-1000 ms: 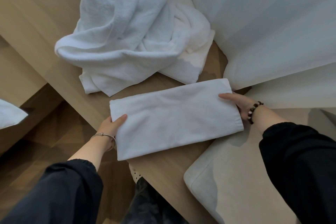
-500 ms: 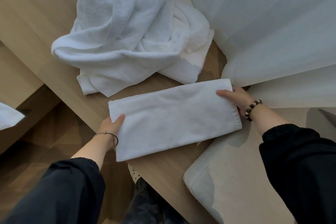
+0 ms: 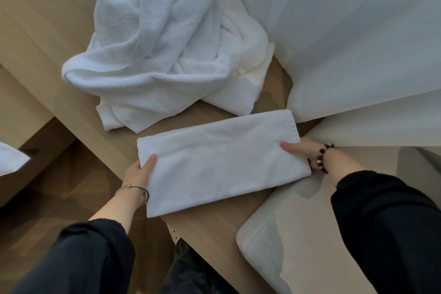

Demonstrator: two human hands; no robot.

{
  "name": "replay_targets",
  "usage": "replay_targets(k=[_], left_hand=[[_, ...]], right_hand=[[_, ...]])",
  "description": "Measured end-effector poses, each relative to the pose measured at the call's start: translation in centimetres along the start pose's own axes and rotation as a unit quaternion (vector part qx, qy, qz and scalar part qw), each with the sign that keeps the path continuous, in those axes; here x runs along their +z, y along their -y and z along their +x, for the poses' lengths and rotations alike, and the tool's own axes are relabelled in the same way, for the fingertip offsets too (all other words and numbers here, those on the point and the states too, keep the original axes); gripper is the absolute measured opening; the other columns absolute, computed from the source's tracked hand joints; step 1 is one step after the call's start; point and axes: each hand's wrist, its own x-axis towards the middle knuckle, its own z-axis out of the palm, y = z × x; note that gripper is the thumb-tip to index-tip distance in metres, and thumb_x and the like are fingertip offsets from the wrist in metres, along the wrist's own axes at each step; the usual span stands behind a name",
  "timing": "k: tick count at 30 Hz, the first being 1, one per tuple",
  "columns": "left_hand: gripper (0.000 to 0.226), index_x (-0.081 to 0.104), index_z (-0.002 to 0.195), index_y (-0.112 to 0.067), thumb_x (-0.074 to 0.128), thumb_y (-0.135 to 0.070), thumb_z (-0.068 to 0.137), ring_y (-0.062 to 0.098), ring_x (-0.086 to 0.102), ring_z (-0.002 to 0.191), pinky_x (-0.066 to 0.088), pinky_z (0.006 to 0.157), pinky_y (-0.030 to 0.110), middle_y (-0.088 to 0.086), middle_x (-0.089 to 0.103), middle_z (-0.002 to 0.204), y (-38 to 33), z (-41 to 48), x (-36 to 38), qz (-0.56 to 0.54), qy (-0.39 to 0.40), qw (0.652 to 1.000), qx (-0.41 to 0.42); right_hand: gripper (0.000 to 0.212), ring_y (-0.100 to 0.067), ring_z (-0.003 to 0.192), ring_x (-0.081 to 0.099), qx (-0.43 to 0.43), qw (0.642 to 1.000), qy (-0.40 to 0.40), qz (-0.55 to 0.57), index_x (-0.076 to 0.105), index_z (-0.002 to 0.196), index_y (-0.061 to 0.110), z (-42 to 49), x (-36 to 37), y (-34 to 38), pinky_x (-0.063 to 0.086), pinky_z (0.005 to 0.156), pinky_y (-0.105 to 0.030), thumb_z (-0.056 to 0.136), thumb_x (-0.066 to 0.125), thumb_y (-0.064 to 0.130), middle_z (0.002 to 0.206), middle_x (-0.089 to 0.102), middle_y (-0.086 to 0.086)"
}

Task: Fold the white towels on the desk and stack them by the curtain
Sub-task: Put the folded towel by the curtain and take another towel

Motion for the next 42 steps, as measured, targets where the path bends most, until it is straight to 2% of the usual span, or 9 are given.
replay_targets(k=[6,10,14,21,27,33,37,40,42], left_hand=[[0.039,0.056,0.121,-0.004,0.049,-0.034,0.097,0.026,0.051,0.089,0.038,0.08,0.034,0.015,0.059,0.111,-0.2,0.7,0.5,0.196,-0.084,0.969,0.123],[0.038,0.056,0.122,-0.007,0.049,-0.034,0.097,0.024,0.048,0.091,0.036,0.081,0.033,0.014,0.06,0.115,0.6,1.1,-1.0,0.215,-0.118,0.96,0.132],[0.037,0.054,0.125,-0.009,0.048,-0.033,0.097,0.023,0.048,0.092,0.037,0.081,0.034,0.009,0.057,0.11,1.1,1.0,-2.1,0.203,-0.123,0.96,0.146],[0.034,0.052,0.125,-0.011,0.048,-0.031,0.098,0.022,0.05,0.092,0.038,0.081,0.033,0.005,0.056,0.108,0.7,0.7,-2.2,0.182,-0.099,0.965,0.162],[0.036,0.05,0.129,-0.009,0.048,-0.029,0.098,0.027,0.052,0.106,0.036,0.084,0.031,0.011,0.057,0.12,0.0,1.2,-2.1,0.205,-0.089,0.962,0.154],[0.029,0.052,0.118,-0.011,0.042,-0.031,0.1,0.019,0.049,0.09,0.037,0.08,0.03,0.01,0.06,0.11,0.1,1.0,-1.9,0.235,-0.109,0.943,0.207],[0.03,0.051,0.12,-0.009,0.044,-0.03,0.099,0.022,0.052,0.091,0.036,0.079,0.03,0.011,0.061,0.111,0.0,1.3,-2.0,0.266,-0.104,0.934,0.215],[0.032,0.052,0.12,-0.006,0.048,-0.028,0.098,0.031,0.054,0.103,0.036,0.08,0.03,0.015,0.057,0.115,-0.5,1.5,-1.6,0.29,-0.113,0.923,0.227],[0.038,0.047,0.129,-0.007,0.052,-0.026,0.096,0.033,0.05,0.11,0.037,0.084,0.034,0.017,0.051,0.121,-1.2,1.5,-1.1,0.292,-0.123,0.919,0.235]], right_hand=[[0.053,-0.031,0.119,0.051,0.04,0.964,-0.143,-0.219,0.049,0.132,0.005,1.4,2.8,0.4,0.04,0.093,-0.031,0.091,0.06,0.036,0.132,0.054,-0.013],[0.046,-0.03,0.113,0.053,0.045,0.958,-0.153,-0.239,0.052,0.126,0.001,1.1,5.3,0.1,0.041,0.086,-0.029,0.092,0.059,0.032,0.127,0.057,-0.015],[0.014,-0.024,0.089,0.053,0.003,0.967,-0.182,-0.177,0.058,0.096,0.009,0.4,6.4,-1.0,0.04,0.076,-0.029,0.089,0.062,0.02,0.114,0.063,-0.014],[0.028,-0.023,0.094,0.052,-0.004,0.974,-0.172,-0.145,0.059,0.117,0.009,-0.4,6.1,-1.5,0.037,0.082,-0.031,0.09,0.062,0.017,0.117,0.06,-0.01],[0.016,-0.032,0.099,0.057,0.033,0.952,-0.176,-0.247,0.06,0.099,0.003,0.3,6.9,-1.1,0.042,0.079,-0.033,0.094,0.054,0.017,0.108,0.063,-0.016],[0.026,-0.028,0.088,0.058,0.088,0.933,-0.195,-0.289,0.045,0.07,0.011,0.9,7.5,-0.4,0.048,0.078,-0.032,0.096,0.048,0.016,0.073,0.049,-0.007],[0.024,-0.023,0.069,0.051,0.104,0.935,-0.225,-0.254,0.051,0.075,0.007,1.2,7.9,-0.5,0.038,0.054,-0.026,0.095,0.044,0.015,0.078,0.054,-0.009],[0.017,-0.03,0.088,0.056,0.088,0.926,-0.273,-0.247,0.055,0.092,0.004,1.4,9.1,-0.5,0.042,0.069,-0.029,0.097,0.042,0.015,0.085,0.055,-0.012],[0.038,-0.035,0.112,0.05,0.073,0.899,-0.357,-0.242,0.046,0.123,0.003,1.3,10.1,-0.5,0.043,0.09,-0.04,0.089,0.055,0.016,0.116,0.052,-0.017]])
